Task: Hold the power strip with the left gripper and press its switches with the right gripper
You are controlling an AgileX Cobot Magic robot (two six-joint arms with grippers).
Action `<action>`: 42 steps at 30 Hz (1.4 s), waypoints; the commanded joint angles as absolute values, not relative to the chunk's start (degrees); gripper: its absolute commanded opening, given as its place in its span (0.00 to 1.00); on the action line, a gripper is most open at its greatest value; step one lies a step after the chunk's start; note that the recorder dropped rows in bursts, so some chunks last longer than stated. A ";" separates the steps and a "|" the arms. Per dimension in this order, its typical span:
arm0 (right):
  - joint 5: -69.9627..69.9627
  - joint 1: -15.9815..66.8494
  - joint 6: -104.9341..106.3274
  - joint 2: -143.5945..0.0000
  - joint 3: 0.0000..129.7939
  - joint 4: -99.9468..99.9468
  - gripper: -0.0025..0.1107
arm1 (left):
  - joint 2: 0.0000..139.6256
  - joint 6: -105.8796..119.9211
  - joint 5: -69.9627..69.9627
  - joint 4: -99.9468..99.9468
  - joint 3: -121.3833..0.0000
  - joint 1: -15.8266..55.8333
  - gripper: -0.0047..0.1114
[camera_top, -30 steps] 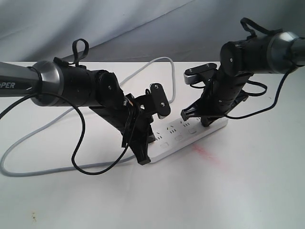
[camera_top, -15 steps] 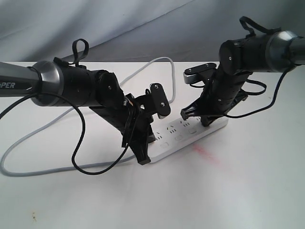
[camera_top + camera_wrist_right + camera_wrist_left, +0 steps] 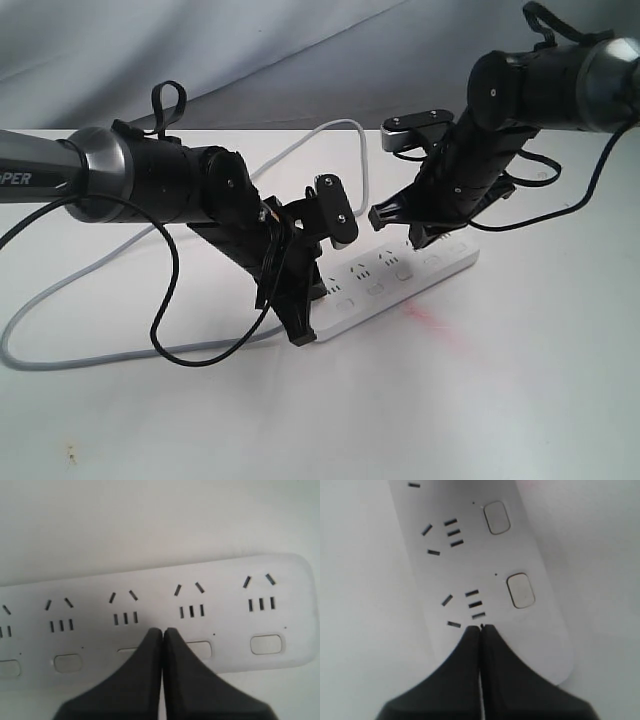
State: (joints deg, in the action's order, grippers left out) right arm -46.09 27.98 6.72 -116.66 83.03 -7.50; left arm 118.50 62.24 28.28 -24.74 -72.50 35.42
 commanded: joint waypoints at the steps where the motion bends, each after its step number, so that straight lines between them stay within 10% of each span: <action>1: -47.36 28.07 7.73 -116.50 83.41 -8.62 0.02 | 120.27 61.78 31.63 -23.86 -71.63 35.89 0.04; 42: -48.06 32.01 5.72 -123.34 83.41 -3.25 0.02 | 120.27 61.78 31.73 -23.86 -71.63 35.89 0.04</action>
State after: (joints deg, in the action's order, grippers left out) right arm -47.04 31.92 6.04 -121.21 83.90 -3.97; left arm 118.50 62.24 28.28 -24.74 -72.50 35.42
